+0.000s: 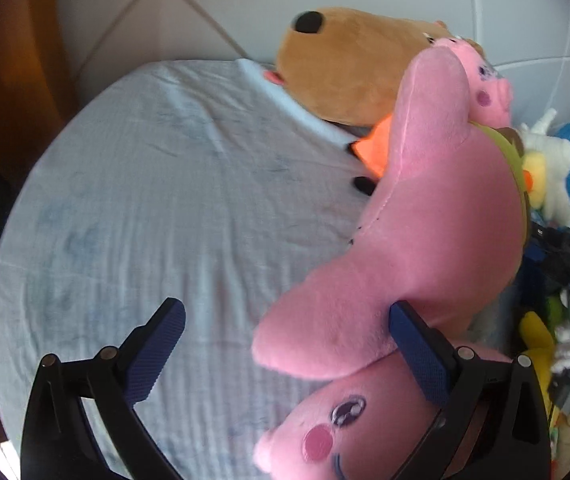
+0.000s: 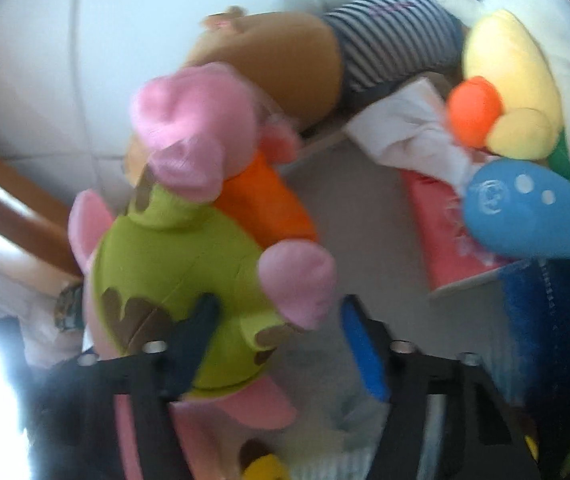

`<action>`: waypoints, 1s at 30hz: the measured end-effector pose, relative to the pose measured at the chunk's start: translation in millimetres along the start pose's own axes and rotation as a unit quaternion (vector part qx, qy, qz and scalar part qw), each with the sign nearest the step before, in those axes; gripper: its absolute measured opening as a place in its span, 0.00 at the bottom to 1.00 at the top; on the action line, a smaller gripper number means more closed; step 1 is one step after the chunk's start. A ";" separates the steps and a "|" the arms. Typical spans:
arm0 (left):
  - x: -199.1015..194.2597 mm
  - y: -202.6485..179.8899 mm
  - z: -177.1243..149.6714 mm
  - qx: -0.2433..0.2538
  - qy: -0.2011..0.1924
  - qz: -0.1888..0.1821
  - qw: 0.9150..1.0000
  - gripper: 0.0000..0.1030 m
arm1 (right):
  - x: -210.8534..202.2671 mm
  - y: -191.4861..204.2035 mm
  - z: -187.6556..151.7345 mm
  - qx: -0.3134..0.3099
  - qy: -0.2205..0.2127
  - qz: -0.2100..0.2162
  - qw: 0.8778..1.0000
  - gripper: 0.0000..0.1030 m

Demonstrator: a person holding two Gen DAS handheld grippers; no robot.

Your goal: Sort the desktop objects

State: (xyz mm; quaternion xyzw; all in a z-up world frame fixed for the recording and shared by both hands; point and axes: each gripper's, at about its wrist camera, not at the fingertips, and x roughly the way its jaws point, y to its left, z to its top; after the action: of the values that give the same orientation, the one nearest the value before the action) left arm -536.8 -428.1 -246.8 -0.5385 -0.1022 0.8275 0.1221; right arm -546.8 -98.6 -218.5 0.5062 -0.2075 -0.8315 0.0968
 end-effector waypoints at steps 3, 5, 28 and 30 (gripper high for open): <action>7.3 -12.3 2.7 0.015 -0.001 -0.017 1.000 1.00 | 6.5 -11.5 5.6 0.011 0.009 -0.001 1.000 0.50; 9.1 -18.5 3.2 0.025 -0.002 -0.022 0.999 1.00 | 11.5 -11.7 7.7 0.008 0.013 0.007 1.000 0.49; 8.6 -42.2 4.0 0.076 0.007 -0.009 0.997 0.48 | 21.9 11.6 11.2 -0.036 -0.029 0.029 0.999 0.62; 9.4 -42.4 5.2 0.076 0.005 -0.005 0.997 0.48 | 27.1 5.3 12.0 -0.019 -0.024 0.025 0.999 0.77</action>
State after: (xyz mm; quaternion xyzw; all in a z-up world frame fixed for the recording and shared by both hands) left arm -541.3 -385.1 -240.1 -0.5309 -0.0408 0.8297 0.1672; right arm -570.4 -110.4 -233.0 0.4785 -0.2067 -0.8446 0.1223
